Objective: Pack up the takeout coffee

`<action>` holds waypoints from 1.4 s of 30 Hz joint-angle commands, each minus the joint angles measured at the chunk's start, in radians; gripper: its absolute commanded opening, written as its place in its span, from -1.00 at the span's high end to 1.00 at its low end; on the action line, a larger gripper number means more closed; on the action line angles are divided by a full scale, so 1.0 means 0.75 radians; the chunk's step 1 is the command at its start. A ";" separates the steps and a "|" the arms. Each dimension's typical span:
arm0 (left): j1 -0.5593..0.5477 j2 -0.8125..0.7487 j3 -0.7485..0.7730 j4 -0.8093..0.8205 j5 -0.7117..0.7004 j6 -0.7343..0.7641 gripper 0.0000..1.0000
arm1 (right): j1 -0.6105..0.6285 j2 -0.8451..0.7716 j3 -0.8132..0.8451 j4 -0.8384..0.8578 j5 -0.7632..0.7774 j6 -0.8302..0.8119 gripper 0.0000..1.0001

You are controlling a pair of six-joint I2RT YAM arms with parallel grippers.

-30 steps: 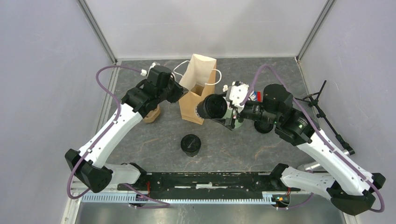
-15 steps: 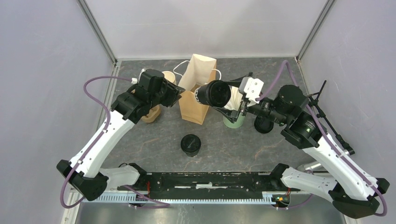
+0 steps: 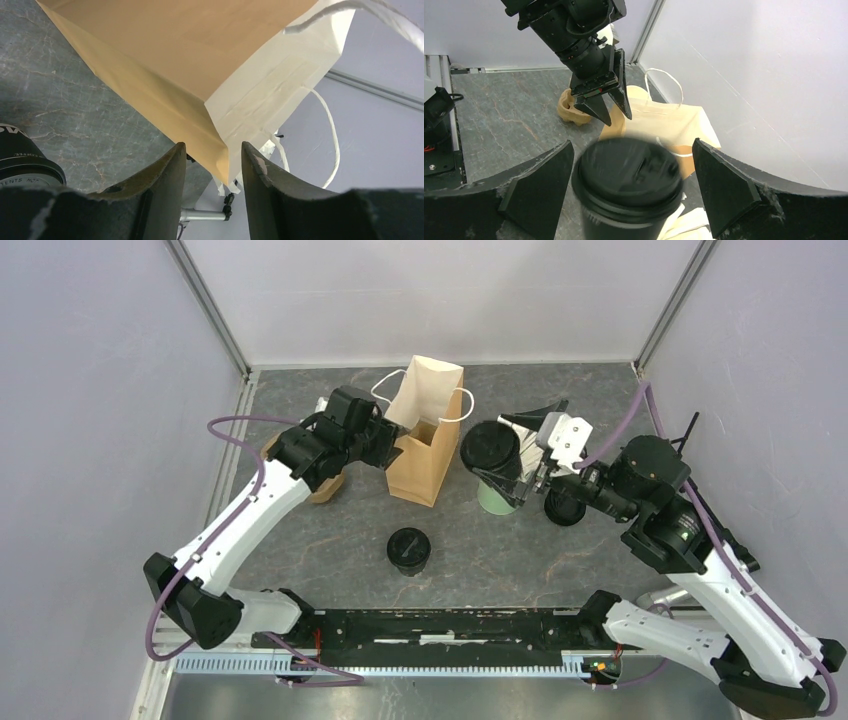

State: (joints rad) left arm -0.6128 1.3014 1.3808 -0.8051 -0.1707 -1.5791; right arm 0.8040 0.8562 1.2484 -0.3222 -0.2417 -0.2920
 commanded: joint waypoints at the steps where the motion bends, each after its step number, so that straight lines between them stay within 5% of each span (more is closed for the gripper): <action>1: -0.003 0.043 0.072 0.018 -0.082 -0.071 -0.06 | -0.001 -0.017 0.055 -0.010 0.038 -0.027 -0.90; 13: -0.003 0.074 0.050 0.042 -0.129 -0.016 0.05 | -0.001 -0.043 -0.068 -0.062 0.080 0.070 -0.88; 23: 0.010 0.038 0.053 0.059 -0.144 0.229 0.83 | -0.002 0.014 -0.099 -0.282 0.056 0.197 -0.85; 32: 0.135 0.030 0.125 -0.026 0.093 0.661 0.86 | -0.001 -0.041 -0.318 -0.247 0.074 0.320 -0.83; 42: 0.150 0.044 0.197 -0.147 0.257 0.999 0.82 | 0.010 -0.162 -0.503 -0.357 0.509 0.851 -0.86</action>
State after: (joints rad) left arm -0.5034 1.3533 1.4769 -0.8783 -0.0494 -0.9958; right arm 0.8059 0.7601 0.8677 -0.5449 -0.0227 0.1509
